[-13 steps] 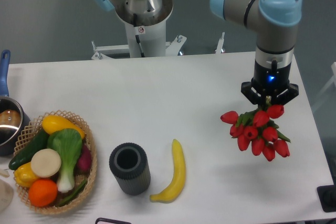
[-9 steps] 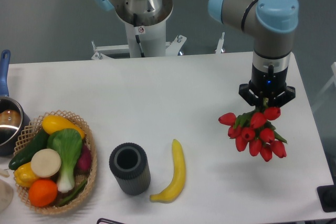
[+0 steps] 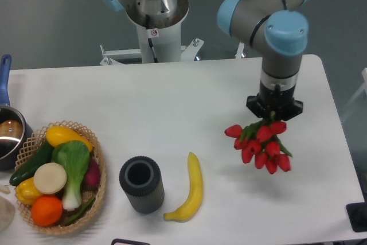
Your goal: Place the flowers on the table
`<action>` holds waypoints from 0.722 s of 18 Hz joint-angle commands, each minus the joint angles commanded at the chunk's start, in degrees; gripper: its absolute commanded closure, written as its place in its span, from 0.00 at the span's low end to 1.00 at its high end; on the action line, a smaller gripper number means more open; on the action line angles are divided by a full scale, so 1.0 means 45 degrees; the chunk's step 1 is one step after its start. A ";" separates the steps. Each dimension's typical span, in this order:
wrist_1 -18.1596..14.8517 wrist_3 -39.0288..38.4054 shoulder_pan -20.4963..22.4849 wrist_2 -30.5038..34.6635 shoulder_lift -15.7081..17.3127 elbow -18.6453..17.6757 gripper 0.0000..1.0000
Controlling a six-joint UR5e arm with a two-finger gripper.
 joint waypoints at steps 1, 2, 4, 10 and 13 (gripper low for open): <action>0.0019 -0.0039 -0.0020 -0.0019 -0.0058 0.0000 0.54; 0.0000 -0.0020 -0.0078 -0.0039 -0.0098 0.0000 0.47; 0.0020 -0.0001 -0.0176 -0.0039 -0.0137 -0.0020 0.07; 0.0703 0.0019 -0.0157 0.0020 -0.0040 -0.0293 0.00; 0.0762 0.0019 -0.0098 -0.0058 0.0019 -0.0371 0.00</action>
